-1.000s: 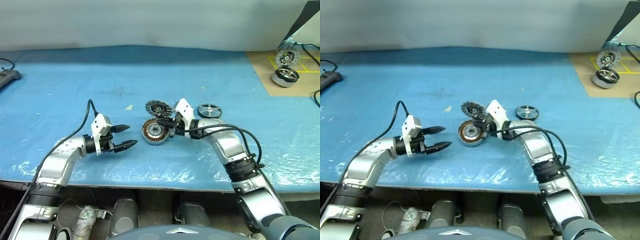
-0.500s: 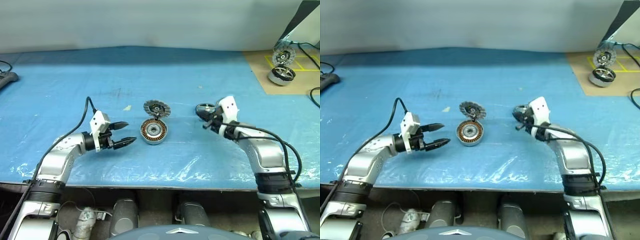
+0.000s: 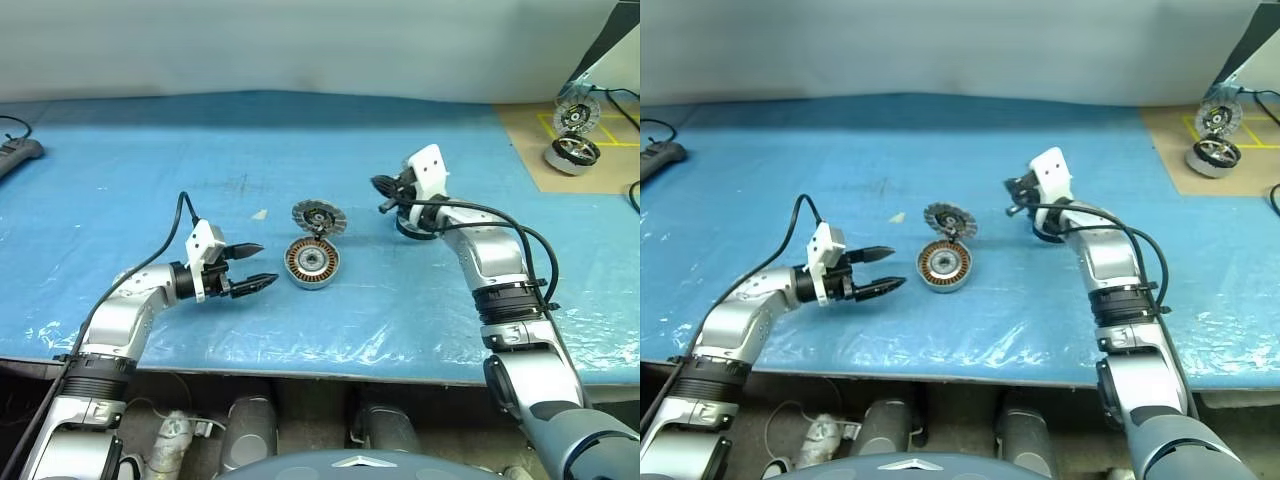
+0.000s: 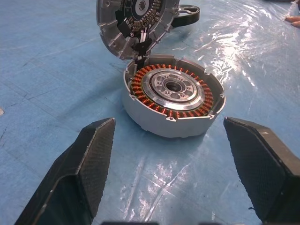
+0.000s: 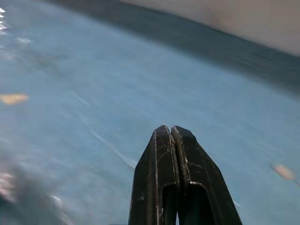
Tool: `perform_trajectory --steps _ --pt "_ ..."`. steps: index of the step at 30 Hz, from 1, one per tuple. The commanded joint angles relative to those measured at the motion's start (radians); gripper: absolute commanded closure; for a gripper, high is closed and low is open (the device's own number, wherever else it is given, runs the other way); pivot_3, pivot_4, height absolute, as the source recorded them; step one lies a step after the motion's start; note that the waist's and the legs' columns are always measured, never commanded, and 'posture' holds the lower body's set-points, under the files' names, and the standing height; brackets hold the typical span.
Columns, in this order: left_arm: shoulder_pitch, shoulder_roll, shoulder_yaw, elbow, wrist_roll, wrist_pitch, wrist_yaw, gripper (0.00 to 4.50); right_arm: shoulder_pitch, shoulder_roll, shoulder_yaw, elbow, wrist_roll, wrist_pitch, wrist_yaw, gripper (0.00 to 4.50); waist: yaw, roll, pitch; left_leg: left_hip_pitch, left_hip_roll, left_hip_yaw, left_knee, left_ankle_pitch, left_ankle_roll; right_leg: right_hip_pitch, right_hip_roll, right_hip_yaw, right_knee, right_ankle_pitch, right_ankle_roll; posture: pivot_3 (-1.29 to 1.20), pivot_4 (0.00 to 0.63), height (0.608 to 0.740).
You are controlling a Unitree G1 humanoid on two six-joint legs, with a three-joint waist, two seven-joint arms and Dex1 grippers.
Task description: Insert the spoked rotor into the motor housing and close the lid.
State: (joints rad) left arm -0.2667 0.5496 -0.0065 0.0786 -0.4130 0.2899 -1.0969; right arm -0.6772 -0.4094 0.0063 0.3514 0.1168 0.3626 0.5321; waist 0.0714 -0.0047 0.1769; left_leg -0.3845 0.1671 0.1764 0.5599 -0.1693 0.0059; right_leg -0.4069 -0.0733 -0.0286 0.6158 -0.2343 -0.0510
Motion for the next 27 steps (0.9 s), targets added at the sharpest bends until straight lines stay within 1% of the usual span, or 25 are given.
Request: perform_trajectory --steps 1,3,6,8,10,12,16,20,22,27 --pt "0.007 0.017 0.027 -0.051 -0.023 0.013 0.003 0.49 0.014 -0.075 -0.029 -0.010 -0.005 -0.040 0.044 4.10 -0.002 0.000 0.000 0.000 0.000 0.000 0.000 0.000 0.000 0.000 0.000 0.000 0.000 0.000 0.000 0.00 0.150 0.740" --pt "0.011 0.018 0.029 -0.056 -0.024 0.018 0.003 0.49 0.042 -0.114 -0.023 -0.052 0.015 -0.026 0.104 3.55 -0.002 0.000 0.000 0.000 0.000 0.000 0.000 0.000 0.000 0.000 0.000 0.000 0.000 0.000 0.000 0.00 0.150 0.740" --pt "0.011 0.021 0.027 -0.056 -0.025 0.024 -0.006 0.49 0.096 -0.186 0.006 -0.158 0.038 0.026 0.221 2.51 -0.005 0.001 0.000 0.001 0.001 0.000 0.000 -0.001 0.002 0.000 0.000 0.000 0.000 0.000 0.000 0.00 0.150 0.740" --pt "0.017 0.020 0.022 -0.063 -0.022 0.021 -0.010 0.49 0.103 -0.234 0.024 -0.166 0.007 0.026 0.254 1.82 -0.005 0.001 0.000 0.001 0.001 0.000 0.000 -0.003 0.005 0.000 0.001 0.000 0.000 0.000 0.000 0.00 0.150 0.740" --pt "0.020 0.018 0.017 -0.065 -0.021 0.019 -0.011 0.49 0.095 -0.265 0.033 -0.146 -0.019 0.017 0.268 1.82 -0.004 0.001 0.000 0.001 0.001 0.000 0.001 -0.003 0.005 0.000 0.001 0.000 0.001 0.000 0.000 0.00 0.150 0.740" --pt "0.018 0.015 0.015 -0.063 -0.018 0.018 -0.012 0.49 0.095 -0.301 0.074 -0.115 -0.077 -0.051 0.281 1.82 -0.002 0.001 0.000 0.001 0.001 0.000 0.002 -0.003 0.005 0.000 0.000 0.000 0.002 0.000 0.000 0.00 0.150 0.740" --pt "0.008 0.004 0.007 -0.050 -0.015 0.015 -0.011 0.49 0.049 -0.289 0.142 -0.043 -0.150 -0.084 0.281 1.82 -0.005 0.001 0.000 0.002 0.001 0.000 0.002 -0.003 0.005 0.000 0.000 0.000 0.003 0.000 0.000 0.00 0.150 0.740" --pt "0.012 -0.004 0.003 -0.055 -0.013 0.013 -0.008 0.49 0.012 -0.291 0.168 0.012 -0.189 -0.083 0.282 1.82 -0.003 0.001 0.001 0.001 0.001 0.000 0.003 -0.002 0.005 0.000 0.000 0.000 0.003 0.000 0.000 0.00 0.150 0.740" --pt "0.017 -0.010 0.003 -0.058 -0.010 0.005 -0.001 0.49 0.000 -0.292 0.179 0.041 -0.208 -0.075 0.283 1.82 -0.003 0.001 0.001 0.001 0.001 0.000 0.003 -0.001 0.008 0.000 0.000 0.000 0.003 0.000 0.000 0.00 0.150 0.740" --pt "0.025 -0.018 0.003 -0.063 -0.007 -0.001 0.006 0.49 0.018 -0.315 0.202 0.050 -0.241 -0.074 0.324 1.82 -0.002 0.001 0.000 0.001 0.001 0.000 0.003 -0.001 0.008 0.000 0.000 0.000 0.003 0.000 0.000 0.00 0.150 0.740"
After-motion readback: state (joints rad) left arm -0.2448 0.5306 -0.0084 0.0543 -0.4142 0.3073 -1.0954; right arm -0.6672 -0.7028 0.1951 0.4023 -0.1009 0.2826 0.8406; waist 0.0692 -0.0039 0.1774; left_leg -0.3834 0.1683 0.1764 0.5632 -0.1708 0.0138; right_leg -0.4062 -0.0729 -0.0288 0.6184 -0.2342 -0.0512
